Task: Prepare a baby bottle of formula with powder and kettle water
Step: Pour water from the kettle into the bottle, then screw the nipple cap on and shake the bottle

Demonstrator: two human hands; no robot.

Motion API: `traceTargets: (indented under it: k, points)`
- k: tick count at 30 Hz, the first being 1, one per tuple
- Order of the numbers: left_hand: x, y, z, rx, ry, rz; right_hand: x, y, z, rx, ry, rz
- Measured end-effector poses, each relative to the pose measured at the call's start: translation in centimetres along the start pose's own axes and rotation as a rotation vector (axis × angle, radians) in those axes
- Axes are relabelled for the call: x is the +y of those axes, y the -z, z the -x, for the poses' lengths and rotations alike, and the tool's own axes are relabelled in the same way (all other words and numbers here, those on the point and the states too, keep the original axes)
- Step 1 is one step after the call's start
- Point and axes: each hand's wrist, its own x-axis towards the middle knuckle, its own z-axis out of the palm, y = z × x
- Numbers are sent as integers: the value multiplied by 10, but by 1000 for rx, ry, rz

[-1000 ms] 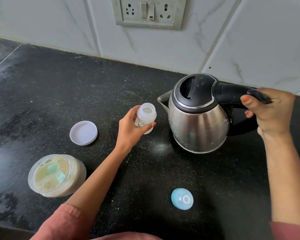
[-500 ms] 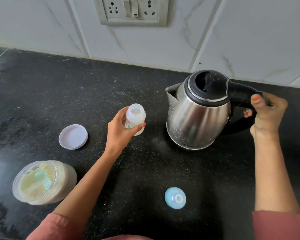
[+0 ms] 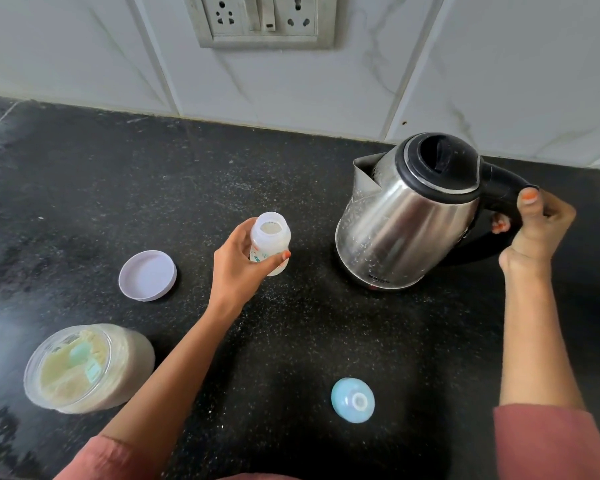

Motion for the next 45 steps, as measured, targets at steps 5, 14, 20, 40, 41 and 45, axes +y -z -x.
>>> traceTargets:
  k: [5,14,20,40,41,45]
  points:
    - [0,-2,0,-7,1,3,2,4,-3,-4,-12,-8]
    - [6,-5,8,-17,-24,18,-6,5,0,-83,-45,36]
    - [10,-6,16,-22,-47,24,-5,10,8,-59,-24,178]
    - [-2,36,97,-134,-20,95,-20,-3,213,-440,-233,621]
    - [-4,38,101,-144,-15,95,-20,-4,226,-509,-269,667]
    - [-10,42,118,-194,-5,114,-19,-9,263,-684,-234,957]
